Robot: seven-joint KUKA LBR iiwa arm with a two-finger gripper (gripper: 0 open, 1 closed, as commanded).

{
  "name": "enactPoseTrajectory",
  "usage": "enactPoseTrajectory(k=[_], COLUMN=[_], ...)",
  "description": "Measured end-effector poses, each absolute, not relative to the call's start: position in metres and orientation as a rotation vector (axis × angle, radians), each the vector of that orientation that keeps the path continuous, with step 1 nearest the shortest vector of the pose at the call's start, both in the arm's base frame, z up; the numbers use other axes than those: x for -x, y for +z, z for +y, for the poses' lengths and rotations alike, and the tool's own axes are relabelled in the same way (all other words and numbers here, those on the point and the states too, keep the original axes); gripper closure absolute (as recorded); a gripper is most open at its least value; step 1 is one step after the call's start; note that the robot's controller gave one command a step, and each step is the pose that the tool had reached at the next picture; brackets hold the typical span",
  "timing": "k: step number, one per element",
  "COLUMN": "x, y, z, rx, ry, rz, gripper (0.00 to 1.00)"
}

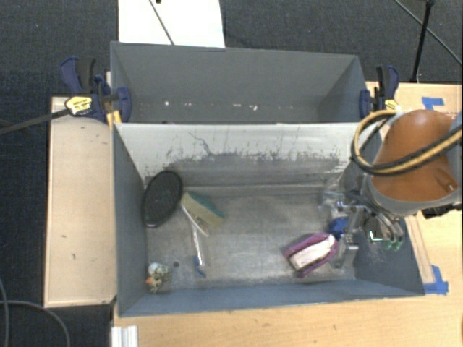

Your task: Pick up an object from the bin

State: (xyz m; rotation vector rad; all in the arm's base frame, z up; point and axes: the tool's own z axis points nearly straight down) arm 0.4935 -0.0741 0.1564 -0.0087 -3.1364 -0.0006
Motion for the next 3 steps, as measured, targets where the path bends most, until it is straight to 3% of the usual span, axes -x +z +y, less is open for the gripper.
enactPoseTrajectory(k=[1,2,3], x=[-0.497,-0.498,-0.526], y=[0.071,0.072,0.207], z=[-0.079,-0.079,-0.081], rx=[-0.453,-0.459,-0.412], ry=[-0.002,-0.001,0.005], rz=[-3.106,-3.108,-3.125], gripper=[0.0,1.0,1.0])
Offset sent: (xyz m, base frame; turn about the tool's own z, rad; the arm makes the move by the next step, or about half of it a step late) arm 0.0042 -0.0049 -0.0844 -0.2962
